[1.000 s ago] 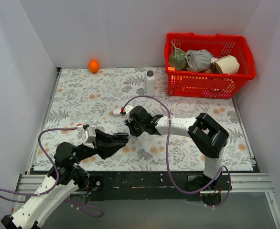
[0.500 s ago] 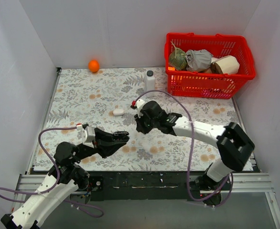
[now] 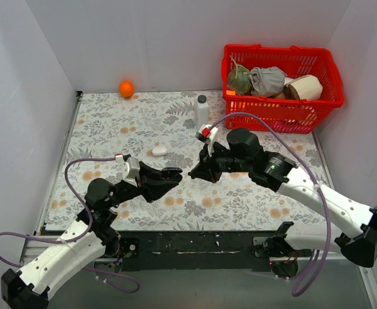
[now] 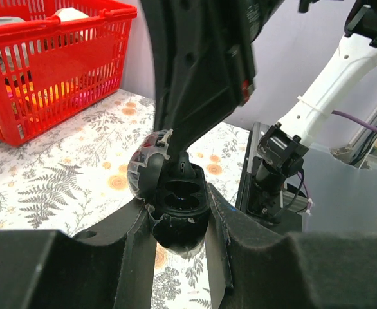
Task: Insert the wireless bluetooth earbuds into the charging case
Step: Pick up the earbud from the center of the board, then place the earbud in the charging case, then adjust the earbud with the charging case.
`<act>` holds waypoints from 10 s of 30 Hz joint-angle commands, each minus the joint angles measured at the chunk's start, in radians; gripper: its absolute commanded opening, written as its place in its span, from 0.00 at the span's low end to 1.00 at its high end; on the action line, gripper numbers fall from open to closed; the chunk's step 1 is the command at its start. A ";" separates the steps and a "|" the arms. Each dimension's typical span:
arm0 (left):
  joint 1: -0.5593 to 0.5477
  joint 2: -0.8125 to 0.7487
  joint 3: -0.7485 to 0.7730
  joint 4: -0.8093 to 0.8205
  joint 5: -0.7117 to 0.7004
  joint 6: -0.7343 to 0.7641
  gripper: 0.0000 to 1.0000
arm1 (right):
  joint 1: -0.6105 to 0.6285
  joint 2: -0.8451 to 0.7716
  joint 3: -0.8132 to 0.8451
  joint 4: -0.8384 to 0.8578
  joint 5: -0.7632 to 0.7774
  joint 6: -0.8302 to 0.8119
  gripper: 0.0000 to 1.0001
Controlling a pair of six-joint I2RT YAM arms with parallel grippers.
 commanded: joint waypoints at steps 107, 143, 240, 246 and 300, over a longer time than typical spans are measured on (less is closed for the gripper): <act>0.012 0.400 0.202 0.125 0.376 -0.033 0.00 | 0.005 -0.042 0.295 -0.184 0.072 -0.084 0.58; 0.012 0.412 0.213 0.148 0.336 -0.036 0.00 | 0.023 0.008 0.222 -0.147 0.095 -0.073 0.98; 0.012 0.469 0.259 0.072 0.360 -0.023 0.00 | 0.088 0.102 0.346 -0.271 0.063 -0.133 0.28; 0.012 0.465 0.256 0.076 0.356 -0.025 0.00 | 0.088 0.099 0.332 -0.264 0.061 -0.130 0.15; 0.011 0.448 0.221 0.124 0.267 -0.017 0.00 | 0.088 -0.050 0.185 -0.089 0.024 -0.044 0.13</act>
